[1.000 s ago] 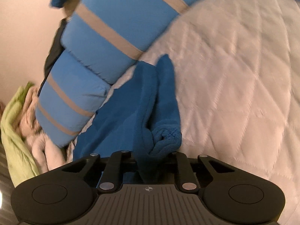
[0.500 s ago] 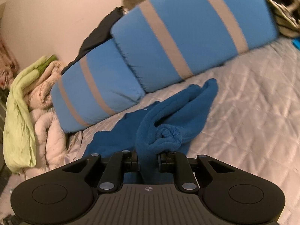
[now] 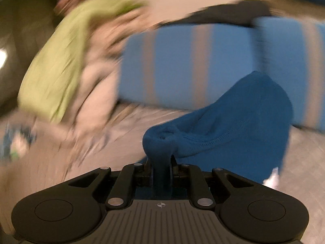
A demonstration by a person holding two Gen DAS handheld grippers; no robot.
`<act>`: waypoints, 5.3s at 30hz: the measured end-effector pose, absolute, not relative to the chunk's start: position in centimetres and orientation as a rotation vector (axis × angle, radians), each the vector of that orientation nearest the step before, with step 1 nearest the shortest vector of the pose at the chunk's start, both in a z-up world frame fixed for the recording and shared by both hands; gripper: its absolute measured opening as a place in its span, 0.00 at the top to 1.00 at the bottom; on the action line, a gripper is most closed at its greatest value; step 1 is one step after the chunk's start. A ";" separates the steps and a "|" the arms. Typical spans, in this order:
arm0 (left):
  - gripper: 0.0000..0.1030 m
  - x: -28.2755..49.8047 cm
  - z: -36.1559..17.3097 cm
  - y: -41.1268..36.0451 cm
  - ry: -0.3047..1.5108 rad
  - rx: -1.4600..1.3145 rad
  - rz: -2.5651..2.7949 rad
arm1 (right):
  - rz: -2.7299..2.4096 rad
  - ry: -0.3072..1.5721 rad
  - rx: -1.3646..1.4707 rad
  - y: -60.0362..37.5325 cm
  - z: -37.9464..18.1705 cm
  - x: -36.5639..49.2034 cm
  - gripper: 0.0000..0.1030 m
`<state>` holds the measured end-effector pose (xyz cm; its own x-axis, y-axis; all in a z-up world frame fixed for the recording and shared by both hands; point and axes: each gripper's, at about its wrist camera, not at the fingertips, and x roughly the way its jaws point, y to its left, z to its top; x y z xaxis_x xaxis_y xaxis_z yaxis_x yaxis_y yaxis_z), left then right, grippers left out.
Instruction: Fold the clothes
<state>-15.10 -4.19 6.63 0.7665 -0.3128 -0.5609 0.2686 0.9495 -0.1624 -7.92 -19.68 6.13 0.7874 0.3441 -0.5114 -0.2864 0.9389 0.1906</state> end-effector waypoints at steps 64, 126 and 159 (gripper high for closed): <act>0.77 -3.4 7.1 0.9 0.806 -0.105 -0.358 | 0.122 0.423 0.298 -30.1 -1.3 -15.2 0.00; 0.72 0.1 3.6 3.7 0.993 -0.444 -0.621 | 0.195 0.774 0.407 -32.7 3.3 -6.8 0.00; 0.21 -1.7 17.1 7.1 0.385 -0.098 -0.184 | 0.135 0.468 0.162 -24.2 10.9 7.6 0.00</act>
<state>-1.68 7.05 17.08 0.9105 -0.1970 -0.3635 0.1600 0.9786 -0.1295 7.65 -24.17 10.91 0.8841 0.1658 -0.4368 -0.0916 0.9783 0.1858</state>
